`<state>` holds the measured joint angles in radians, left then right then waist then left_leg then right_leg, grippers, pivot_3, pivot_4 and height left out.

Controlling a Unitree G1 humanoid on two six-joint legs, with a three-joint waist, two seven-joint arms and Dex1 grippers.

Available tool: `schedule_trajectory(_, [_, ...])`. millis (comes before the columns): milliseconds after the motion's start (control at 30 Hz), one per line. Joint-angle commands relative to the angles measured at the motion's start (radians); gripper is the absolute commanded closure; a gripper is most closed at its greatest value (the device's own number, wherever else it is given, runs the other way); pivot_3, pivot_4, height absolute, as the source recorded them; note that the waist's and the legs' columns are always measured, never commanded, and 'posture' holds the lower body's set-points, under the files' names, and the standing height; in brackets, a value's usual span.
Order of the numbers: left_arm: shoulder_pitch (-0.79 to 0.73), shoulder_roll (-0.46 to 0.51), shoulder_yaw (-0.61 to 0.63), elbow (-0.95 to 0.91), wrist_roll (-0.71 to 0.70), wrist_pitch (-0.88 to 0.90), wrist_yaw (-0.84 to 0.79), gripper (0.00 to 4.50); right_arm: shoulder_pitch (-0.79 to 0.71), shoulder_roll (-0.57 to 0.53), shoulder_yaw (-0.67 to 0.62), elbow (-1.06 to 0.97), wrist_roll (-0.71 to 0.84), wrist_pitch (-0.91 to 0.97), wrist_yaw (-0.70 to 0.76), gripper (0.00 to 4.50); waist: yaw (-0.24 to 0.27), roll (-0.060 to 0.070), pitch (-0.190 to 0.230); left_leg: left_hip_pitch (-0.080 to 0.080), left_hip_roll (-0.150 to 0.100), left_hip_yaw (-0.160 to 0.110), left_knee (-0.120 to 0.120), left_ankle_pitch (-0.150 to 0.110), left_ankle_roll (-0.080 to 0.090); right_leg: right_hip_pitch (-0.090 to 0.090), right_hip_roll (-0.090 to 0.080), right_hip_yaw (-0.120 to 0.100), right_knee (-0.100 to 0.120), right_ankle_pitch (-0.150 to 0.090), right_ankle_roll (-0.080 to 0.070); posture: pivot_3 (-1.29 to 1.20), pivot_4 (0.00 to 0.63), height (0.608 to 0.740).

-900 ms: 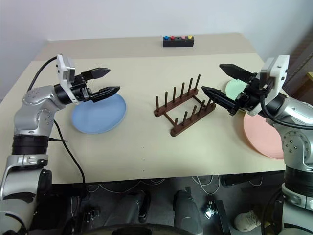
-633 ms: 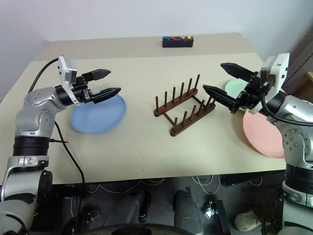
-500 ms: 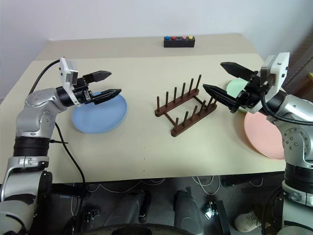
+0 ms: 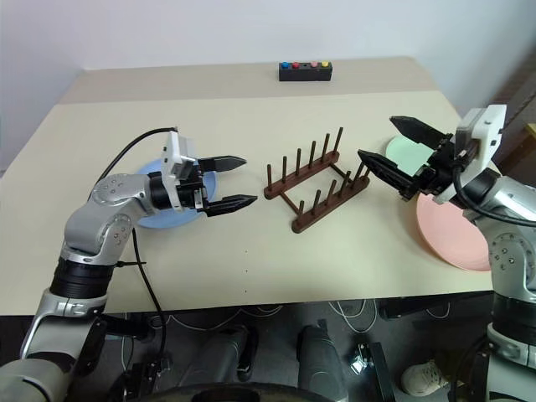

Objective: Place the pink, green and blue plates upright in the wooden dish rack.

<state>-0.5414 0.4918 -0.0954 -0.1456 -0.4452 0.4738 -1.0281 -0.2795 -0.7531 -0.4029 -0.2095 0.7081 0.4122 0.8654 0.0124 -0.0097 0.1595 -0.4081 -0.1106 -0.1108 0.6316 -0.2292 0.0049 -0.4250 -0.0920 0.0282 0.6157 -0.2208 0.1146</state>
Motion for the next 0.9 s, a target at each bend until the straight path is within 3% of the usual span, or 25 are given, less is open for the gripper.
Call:
schedule_trajectory(33, [0.03,0.021,-0.086,-0.119,-0.003,0.074,-0.007,0.01,0.016,0.011,-0.042,-0.058,0.009,-0.027,-0.025,0.0,0.0,0.0,0.0,0.0,0.0,0.0,0.0,0.0,0.0,0.0,0.0,0.0,0.0,0.0,0.0,0.0,0.15,0.74])
schedule_trajectory(233, [0.033,0.058,-0.118,-0.137,0.027,0.126,0.018,0.01,0.03,0.012,-0.041,-0.07,0.008,-0.036,-0.047,0.0,-0.001,0.0,0.001,0.0,0.0,0.0,0.0,0.0,0.0,0.0,0.0,0.0,-0.001,0.0,0.0,0.0,0.15,0.74])
schedule_trajectory(333, [0.066,0.076,-0.188,-0.123,0.145,0.112,0.094,0.01,0.014,0.026,-0.021,-0.063,0.001,-0.052,-0.057,0.0,-0.003,0.001,0.001,0.0,0.001,0.0,-0.001,0.0,0.0,0.0,0.001,0.0,-0.001,-0.001,-0.001,0.0,0.15,0.74])
schedule_trajectory(667, [0.083,-0.174,-0.231,-0.037,0.217,0.202,0.361,0.01,-0.003,0.052,-0.003,-0.037,-0.011,-0.096,-0.042,0.0,0.003,0.0,0.001,0.0,0.0,0.0,0.0,0.0,0.0,0.001,0.001,0.0,-0.002,0.0,0.0,0.0,0.15,0.74])
schedule_trajectory(900, [0.046,-0.26,-0.248,0.039,0.224,0.246,0.397,0.01,0.024,0.059,-0.02,-0.073,-0.001,-0.096,-0.068,0.0,0.001,0.0,0.001,0.0,0.001,0.0,0.001,0.0,0.0,0.001,0.001,0.0,-0.001,0.0,0.0,0.0,0.15,0.74])
